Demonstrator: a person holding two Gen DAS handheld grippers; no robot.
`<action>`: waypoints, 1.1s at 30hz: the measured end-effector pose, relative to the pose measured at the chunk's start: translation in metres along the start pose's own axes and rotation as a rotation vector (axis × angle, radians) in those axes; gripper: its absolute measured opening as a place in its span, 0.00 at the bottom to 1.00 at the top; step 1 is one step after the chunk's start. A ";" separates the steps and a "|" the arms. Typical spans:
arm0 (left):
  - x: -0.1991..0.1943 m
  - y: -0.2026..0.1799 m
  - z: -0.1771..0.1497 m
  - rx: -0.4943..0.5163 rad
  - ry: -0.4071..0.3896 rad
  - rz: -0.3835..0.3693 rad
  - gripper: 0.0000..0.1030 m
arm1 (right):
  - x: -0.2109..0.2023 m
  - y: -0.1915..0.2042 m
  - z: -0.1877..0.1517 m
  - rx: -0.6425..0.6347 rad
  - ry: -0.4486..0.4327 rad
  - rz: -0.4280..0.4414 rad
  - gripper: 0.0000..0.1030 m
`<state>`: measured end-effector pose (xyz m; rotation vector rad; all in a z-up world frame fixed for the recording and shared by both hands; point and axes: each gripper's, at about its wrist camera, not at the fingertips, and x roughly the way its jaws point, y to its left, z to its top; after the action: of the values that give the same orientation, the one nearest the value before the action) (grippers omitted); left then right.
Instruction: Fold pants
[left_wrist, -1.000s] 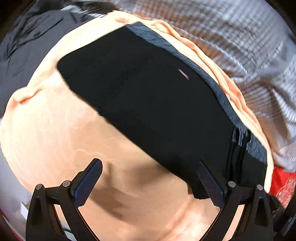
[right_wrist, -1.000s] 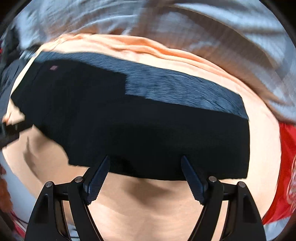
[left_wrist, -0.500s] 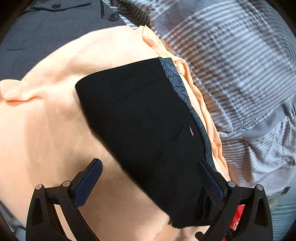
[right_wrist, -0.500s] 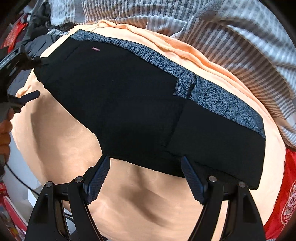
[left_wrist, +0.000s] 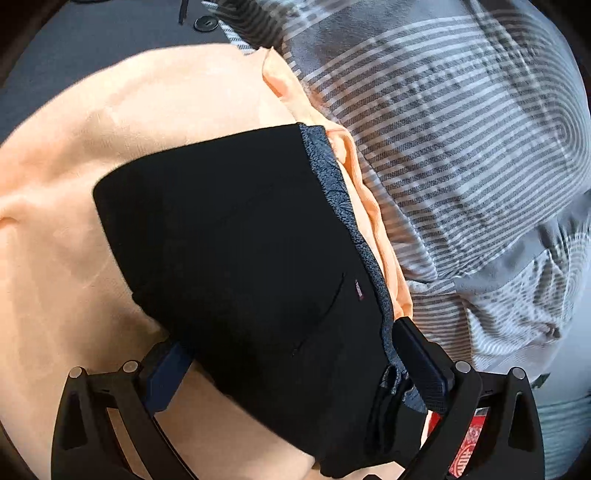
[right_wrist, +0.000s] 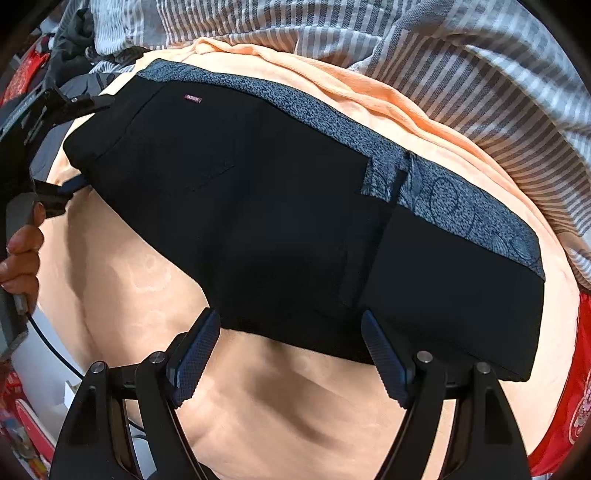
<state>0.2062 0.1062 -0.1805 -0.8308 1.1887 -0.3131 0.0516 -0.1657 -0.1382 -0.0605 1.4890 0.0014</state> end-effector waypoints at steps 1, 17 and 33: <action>0.002 -0.001 0.000 0.005 -0.003 0.008 0.99 | 0.001 0.001 0.001 -0.002 -0.002 0.003 0.80; -0.001 -0.039 -0.014 0.231 -0.034 0.409 0.28 | -0.025 -0.020 0.036 0.108 -0.076 0.132 0.71; 0.004 -0.114 -0.062 0.721 -0.152 0.657 0.28 | -0.059 0.078 0.212 -0.098 0.015 0.410 0.79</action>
<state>0.1740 0.0016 -0.1105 0.1725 1.0325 -0.1108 0.2550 -0.0768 -0.0657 0.1670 1.4936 0.4055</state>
